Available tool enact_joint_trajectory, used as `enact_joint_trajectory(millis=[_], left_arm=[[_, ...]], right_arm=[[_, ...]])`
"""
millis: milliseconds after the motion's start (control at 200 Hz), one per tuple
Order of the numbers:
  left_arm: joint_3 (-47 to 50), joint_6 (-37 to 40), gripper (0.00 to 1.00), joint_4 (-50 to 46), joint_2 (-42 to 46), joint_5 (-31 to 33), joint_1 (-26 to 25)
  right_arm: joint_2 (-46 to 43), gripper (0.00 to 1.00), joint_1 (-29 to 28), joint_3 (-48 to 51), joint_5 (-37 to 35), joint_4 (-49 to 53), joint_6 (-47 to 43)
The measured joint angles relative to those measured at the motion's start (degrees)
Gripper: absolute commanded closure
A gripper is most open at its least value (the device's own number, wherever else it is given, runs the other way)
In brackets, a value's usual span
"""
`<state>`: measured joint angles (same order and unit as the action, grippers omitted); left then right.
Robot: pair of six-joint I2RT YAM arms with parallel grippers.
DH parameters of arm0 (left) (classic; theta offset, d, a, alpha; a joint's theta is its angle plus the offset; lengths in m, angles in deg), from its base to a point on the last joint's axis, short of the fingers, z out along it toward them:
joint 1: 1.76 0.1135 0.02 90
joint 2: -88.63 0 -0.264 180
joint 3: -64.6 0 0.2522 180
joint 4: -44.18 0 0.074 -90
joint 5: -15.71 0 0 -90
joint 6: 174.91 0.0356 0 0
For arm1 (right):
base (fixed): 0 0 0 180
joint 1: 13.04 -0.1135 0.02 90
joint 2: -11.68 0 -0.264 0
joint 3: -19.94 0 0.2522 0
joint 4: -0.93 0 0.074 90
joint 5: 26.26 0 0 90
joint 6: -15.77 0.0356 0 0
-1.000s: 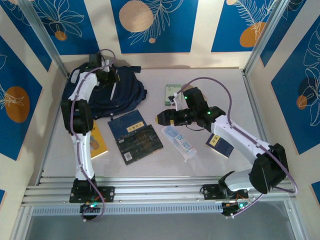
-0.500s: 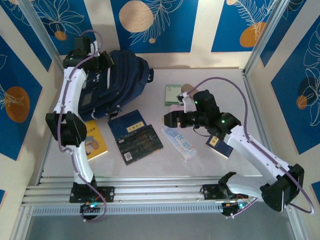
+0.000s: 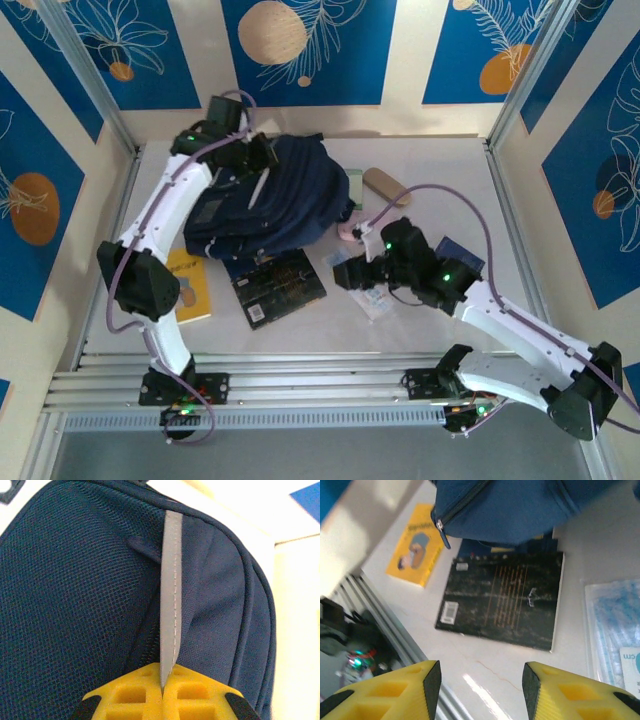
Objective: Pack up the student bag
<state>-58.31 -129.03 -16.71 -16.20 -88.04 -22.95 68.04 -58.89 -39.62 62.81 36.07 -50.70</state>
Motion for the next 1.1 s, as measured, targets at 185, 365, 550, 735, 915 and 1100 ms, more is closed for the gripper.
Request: enact_joint_trajectory(millis=[185, 365, 550, 735, 915, 1100], left_arm=[[1.7, -6.01, 1.0, 1.46, -4.39, 0.72, -5.92], [1.4, -10.73, 1.0, 6.71, -10.19, 1.64, -10.25], [-5.01, -12.66, 0.76, 9.94, -17.53, -0.31, -12.85], [-6.86, -8.85, 0.51, 10.62, -18.23, -2.56, -13.0], [-3.58, -3.1, 0.5, 5.92, -10.01, 0.9, -12.15], [9.16, 0.94, 0.5, 4.26, 7.76, 6.45, -9.57]], right_arm=[[0.09, 0.5, -4.79, 5.51, -6.49, -3.89, -2.78], [-0.57, 0.49, -4.55, 6.99, -10.84, -6.1, -0.7], [-1.81, 0.5, -3.96, 9.62, -15.15, -6.86, 4.59], [2.97, 0.53, -4.15, 8.52, -15.63, -5.97, 10.4], [15.06, 0.53, -6.49, 1.73, -16.59, -2.03, 15.87], [26.53, 0.48, -12.63, -7.72, -21.68, 3.21, 19.06]])
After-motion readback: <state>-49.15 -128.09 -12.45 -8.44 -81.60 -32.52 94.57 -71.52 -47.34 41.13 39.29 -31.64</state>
